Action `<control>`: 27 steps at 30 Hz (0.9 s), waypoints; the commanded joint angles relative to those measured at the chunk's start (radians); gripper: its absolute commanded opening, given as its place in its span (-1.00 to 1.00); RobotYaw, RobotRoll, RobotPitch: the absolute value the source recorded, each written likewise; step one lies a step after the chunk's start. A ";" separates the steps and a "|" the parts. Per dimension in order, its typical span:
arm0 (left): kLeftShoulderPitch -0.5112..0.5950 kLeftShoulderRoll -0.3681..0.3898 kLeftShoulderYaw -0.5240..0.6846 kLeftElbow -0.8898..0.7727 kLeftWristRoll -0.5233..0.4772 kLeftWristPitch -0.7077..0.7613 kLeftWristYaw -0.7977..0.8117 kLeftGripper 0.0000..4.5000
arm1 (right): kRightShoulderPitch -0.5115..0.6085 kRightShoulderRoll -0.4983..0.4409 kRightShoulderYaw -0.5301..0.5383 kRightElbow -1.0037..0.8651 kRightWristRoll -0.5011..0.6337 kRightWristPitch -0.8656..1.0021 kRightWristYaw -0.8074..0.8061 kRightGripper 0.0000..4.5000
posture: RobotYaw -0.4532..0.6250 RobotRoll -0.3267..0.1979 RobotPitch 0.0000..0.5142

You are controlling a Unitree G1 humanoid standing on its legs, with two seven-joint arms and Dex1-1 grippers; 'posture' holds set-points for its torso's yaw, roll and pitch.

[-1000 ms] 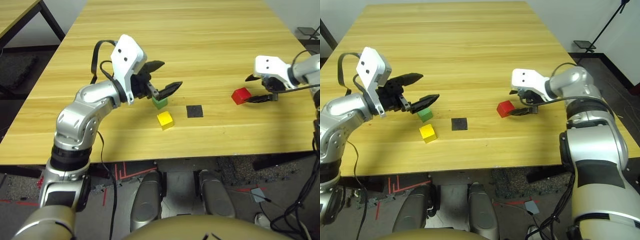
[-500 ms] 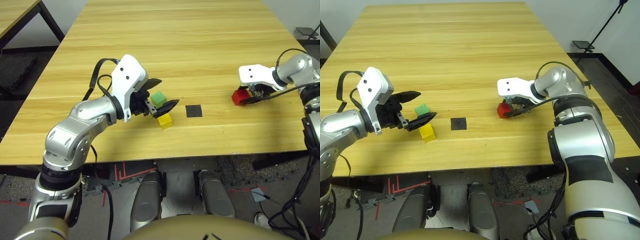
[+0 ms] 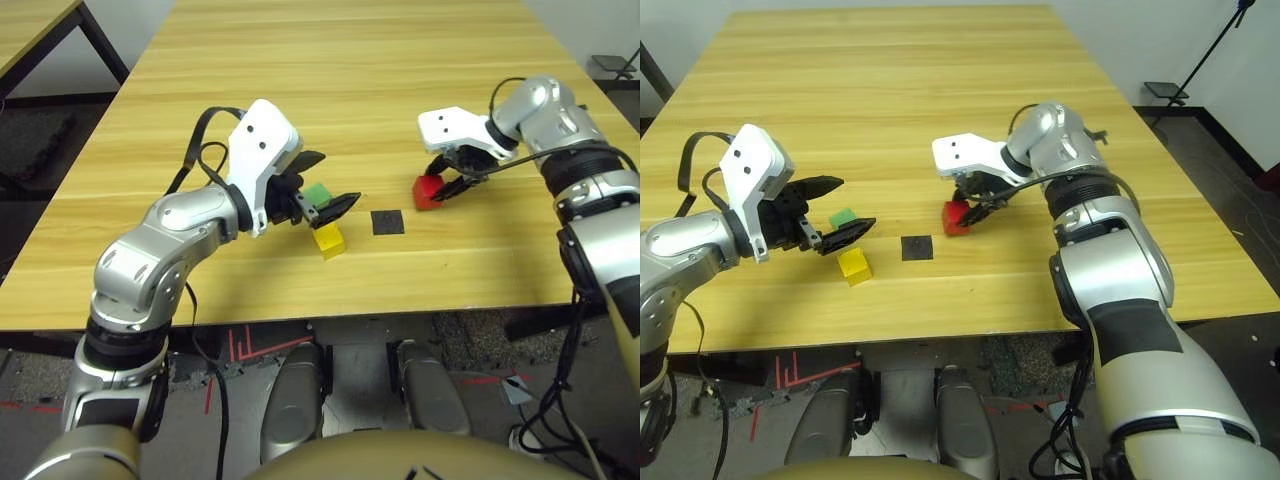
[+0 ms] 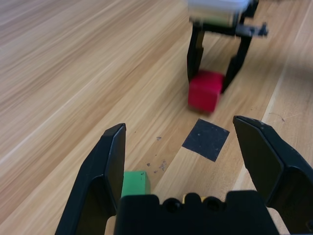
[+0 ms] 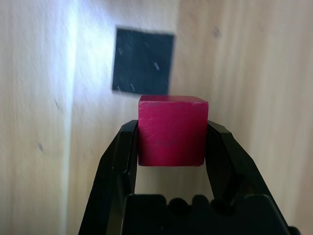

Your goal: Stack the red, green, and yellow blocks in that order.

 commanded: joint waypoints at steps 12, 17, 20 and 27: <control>0.033 -0.023 -0.024 -0.044 0.002 0.051 0.068 1.00 | 0.045 0.046 0.101 -0.222 -0.015 0.278 -0.075 -0.08 | 0.78 -0.62 -0.51; 0.051 -0.021 -0.006 -0.067 -0.009 0.074 0.085 1.00 | 0.047 0.060 0.115 -0.246 0.003 0.293 -0.064 -0.08 | 0.83 -0.64 -0.46; 0.061 -0.021 0.000 -0.079 -0.013 0.085 0.094 1.00 | 0.051 0.058 0.124 -0.261 0.011 0.296 -0.052 -0.08 | 0.84 -0.65 -0.44; 0.060 -0.025 0.007 -0.074 -0.011 0.087 0.100 1.00 | 0.063 0.044 0.147 -0.289 0.026 0.303 -0.038 -0.08 | 0.84 -0.66 -0.43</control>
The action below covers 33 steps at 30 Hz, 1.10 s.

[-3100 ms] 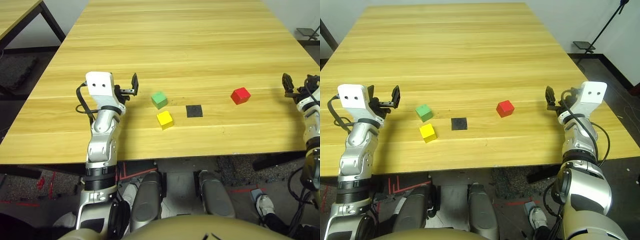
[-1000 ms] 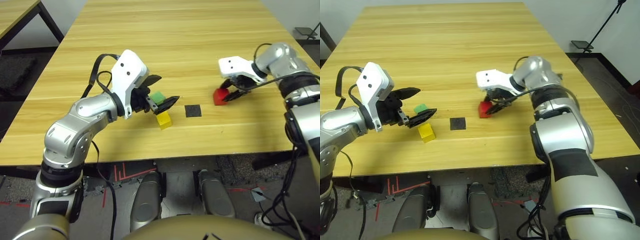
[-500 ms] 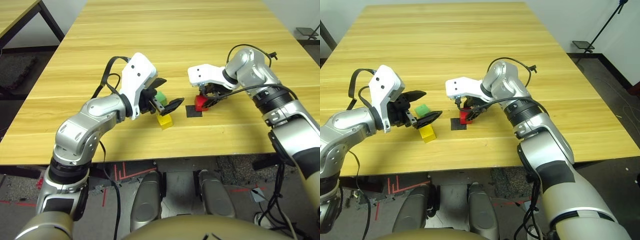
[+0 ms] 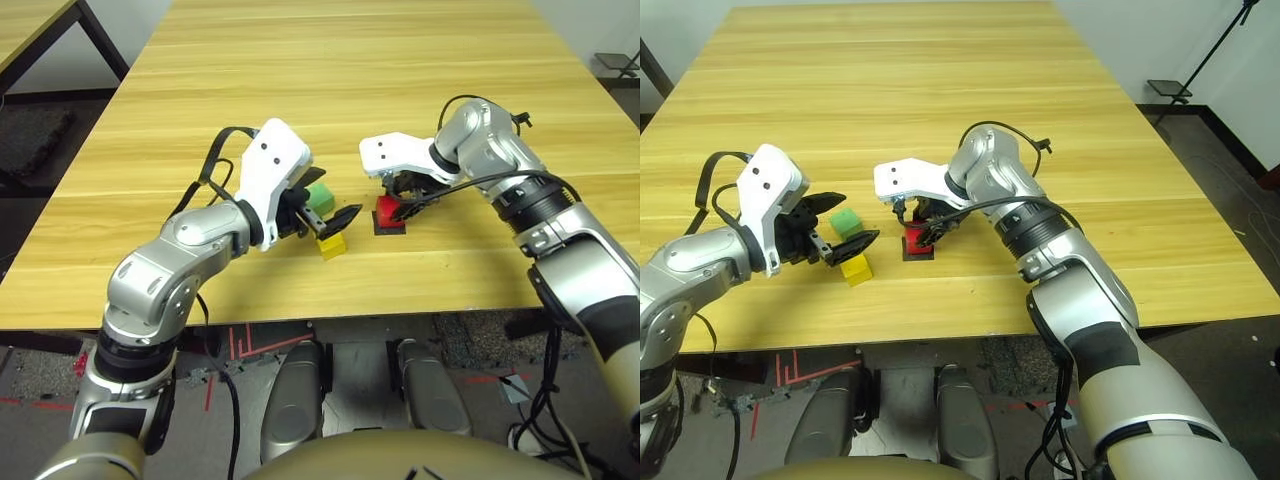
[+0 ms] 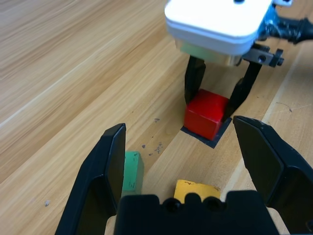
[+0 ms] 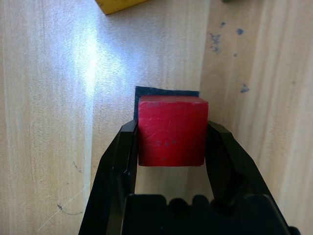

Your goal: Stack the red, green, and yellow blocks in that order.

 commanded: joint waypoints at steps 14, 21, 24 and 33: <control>0.037 0.134 -0.032 -0.008 -0.039 0.071 -0.115 1.00 | 0.049 -0.046 -0.172 -0.022 0.254 -0.023 0.022 0.99 | 0.71 -0.52 -0.58; 0.041 0.197 -0.077 0.068 0.002 -0.025 -0.200 1.00 | 0.028 -0.117 -0.449 0.146 0.465 -0.002 -0.074 0.99 | 0.57 -0.40 -0.66; 0.027 0.204 -0.099 0.133 0.045 -0.102 -0.234 1.00 | 0.045 -0.167 -0.491 0.199 0.477 -0.060 -0.108 0.99 | 0.48 -0.36 -0.69; -0.134 0.116 -0.120 0.408 0.190 -0.217 -0.188 1.00 | 0.125 -0.203 -0.588 0.194 0.536 -0.091 -0.262 0.99 | 0.33 -0.22 -0.68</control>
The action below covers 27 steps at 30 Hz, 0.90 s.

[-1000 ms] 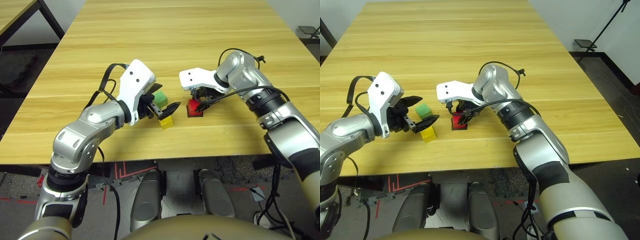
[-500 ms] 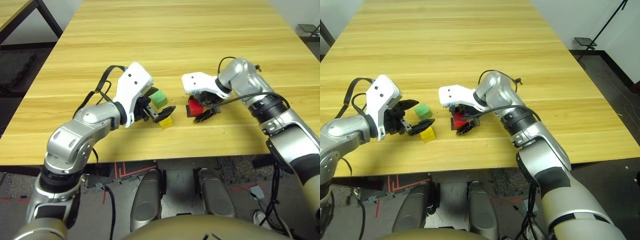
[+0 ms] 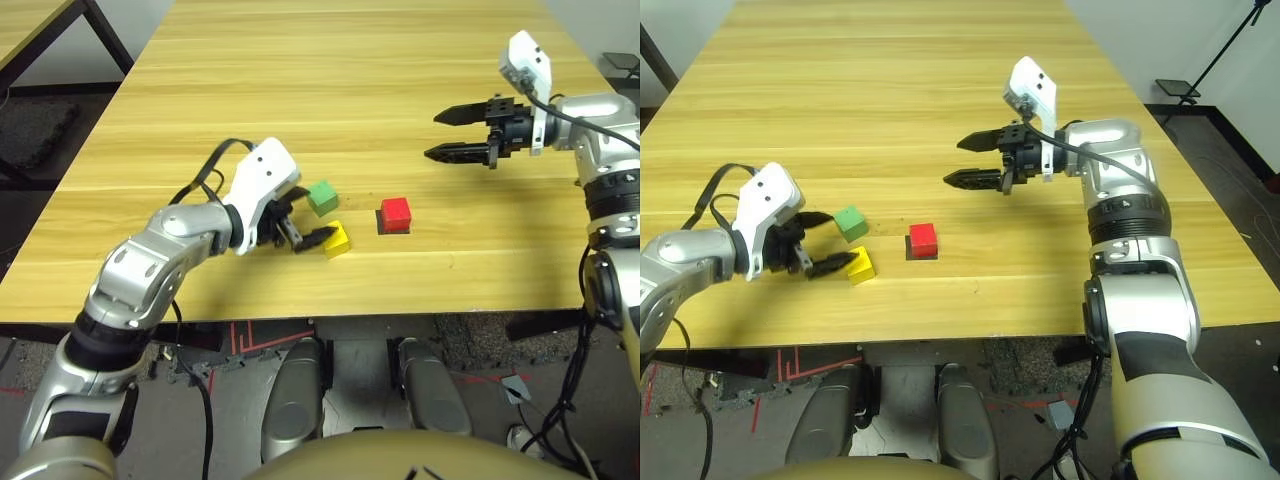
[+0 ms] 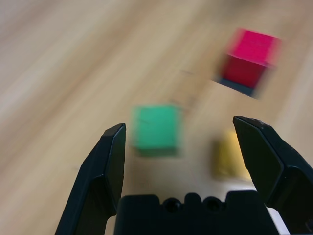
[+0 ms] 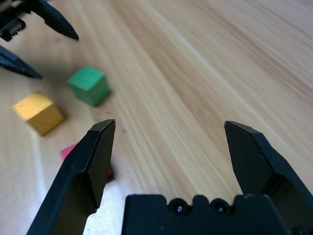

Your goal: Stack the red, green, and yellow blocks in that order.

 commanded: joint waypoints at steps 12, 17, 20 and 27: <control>-0.109 -0.114 -0.082 0.287 0.107 -0.050 -0.059 1.00 | 0.080 -0.031 -0.018 -0.104 0.053 0.075 -0.093 0.99 | 0.26 -0.15 -0.60; -0.113 -0.137 -0.100 0.339 0.136 -0.078 -0.080 1.00 | 0.092 -0.029 -0.024 -0.129 0.062 0.093 -0.109 0.99 | 0.24 -0.12 -0.60; -0.115 -0.145 -0.112 0.373 0.163 -0.112 -0.095 1.00 | 0.100 -0.029 -0.027 -0.141 0.069 0.100 -0.119 0.99 | 0.23 -0.12 -0.61; -0.122 -0.163 -0.129 0.442 0.216 -0.149 -0.120 0.28 | 0.105 -0.027 -0.024 -0.148 0.086 0.097 -0.144 1.00 | 0.23 -0.10 -0.63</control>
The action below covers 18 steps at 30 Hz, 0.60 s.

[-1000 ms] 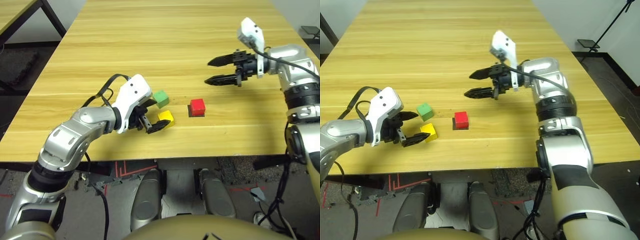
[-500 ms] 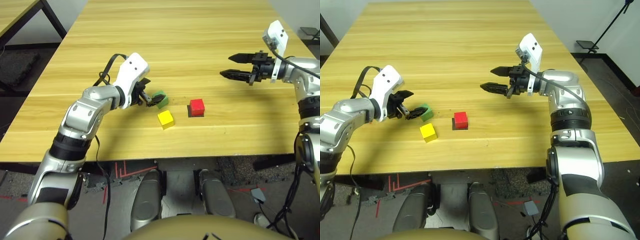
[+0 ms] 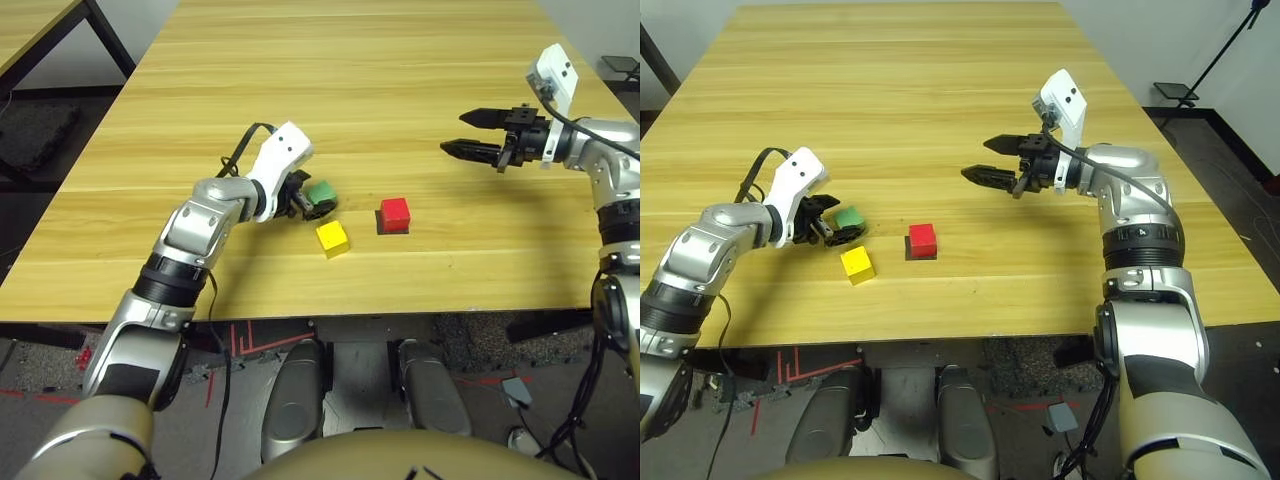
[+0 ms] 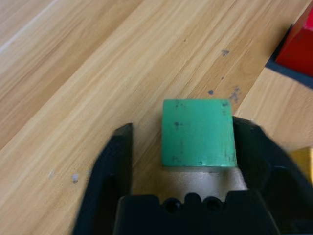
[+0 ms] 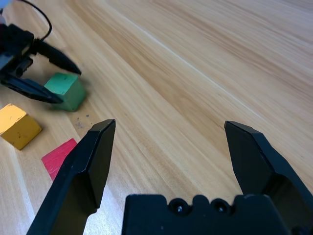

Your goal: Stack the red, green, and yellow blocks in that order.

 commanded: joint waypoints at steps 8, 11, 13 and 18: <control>-0.100 -0.006 -0.026 0.026 0.014 0.004 -0.114 -0.07 | 0.024 -0.016 -0.003 -0.028 0.018 -0.002 -0.007 1.00 | 0.21 -0.08 -0.66; -0.172 -0.014 -0.036 -0.011 -0.015 0.036 -0.183 -0.07 | 0.042 -0.026 -0.001 -0.046 0.023 0.003 0.010 1.00 | 0.20 -0.05 -0.68; -0.228 -0.030 -0.058 -0.028 -0.037 0.041 -0.253 -0.07 | 0.063 -0.038 0.005 -0.067 0.027 0.009 0.034 1.00 | 0.18 -0.03 -0.69; -0.313 -0.096 -0.124 -0.015 -0.066 0.043 -0.379 -0.07 | 0.124 -0.060 0.012 -0.128 0.037 0.030 0.068 1.00 | 0.13 0.02 -0.68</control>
